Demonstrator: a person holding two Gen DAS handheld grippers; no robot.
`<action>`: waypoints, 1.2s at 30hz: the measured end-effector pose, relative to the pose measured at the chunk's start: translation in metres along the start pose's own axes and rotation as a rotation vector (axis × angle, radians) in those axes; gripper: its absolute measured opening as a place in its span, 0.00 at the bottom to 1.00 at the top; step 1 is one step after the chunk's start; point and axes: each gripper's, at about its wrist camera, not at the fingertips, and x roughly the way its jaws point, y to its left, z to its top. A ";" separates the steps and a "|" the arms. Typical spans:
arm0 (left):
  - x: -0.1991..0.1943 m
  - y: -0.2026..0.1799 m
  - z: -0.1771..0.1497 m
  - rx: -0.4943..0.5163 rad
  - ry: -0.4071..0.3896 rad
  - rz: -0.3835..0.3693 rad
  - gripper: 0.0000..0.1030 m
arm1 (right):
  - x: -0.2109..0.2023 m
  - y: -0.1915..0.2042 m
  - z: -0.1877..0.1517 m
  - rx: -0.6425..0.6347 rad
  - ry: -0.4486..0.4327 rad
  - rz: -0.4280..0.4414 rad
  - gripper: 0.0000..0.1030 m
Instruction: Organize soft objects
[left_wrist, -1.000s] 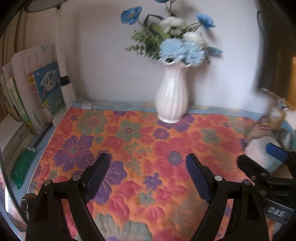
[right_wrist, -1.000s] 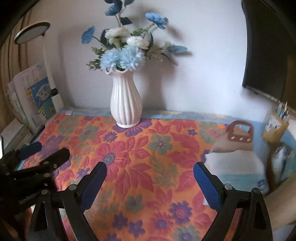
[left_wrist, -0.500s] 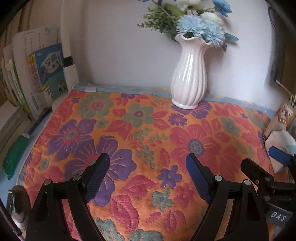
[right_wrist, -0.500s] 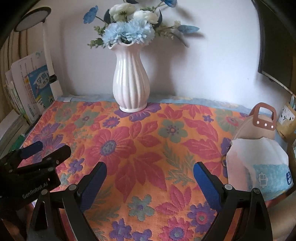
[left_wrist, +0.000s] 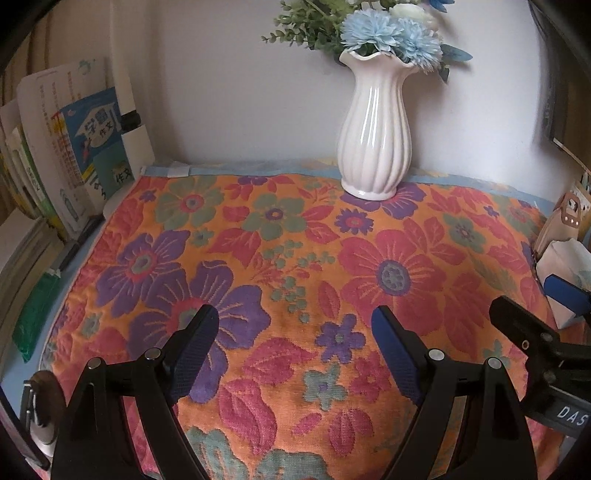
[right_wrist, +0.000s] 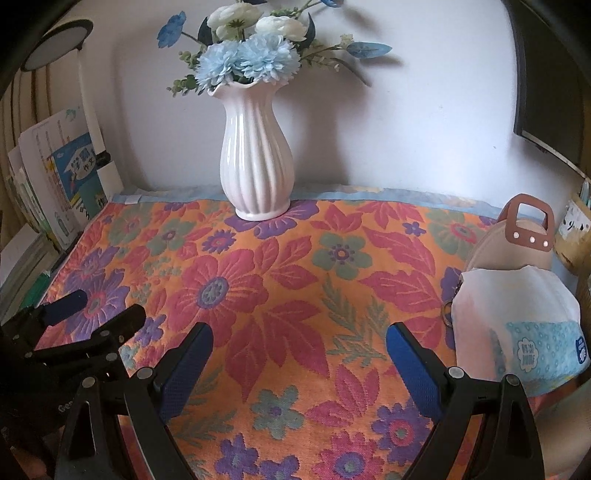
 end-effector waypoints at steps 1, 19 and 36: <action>0.000 0.000 0.000 0.000 0.002 0.001 0.81 | 0.000 0.000 0.000 -0.003 0.001 0.000 0.91; 0.004 -0.002 -0.001 0.002 0.020 -0.009 0.81 | 0.003 0.000 0.000 0.022 0.018 0.006 0.91; 0.005 -0.003 0.000 0.019 0.026 -0.026 0.81 | 0.004 0.000 -0.001 0.021 0.020 0.001 0.91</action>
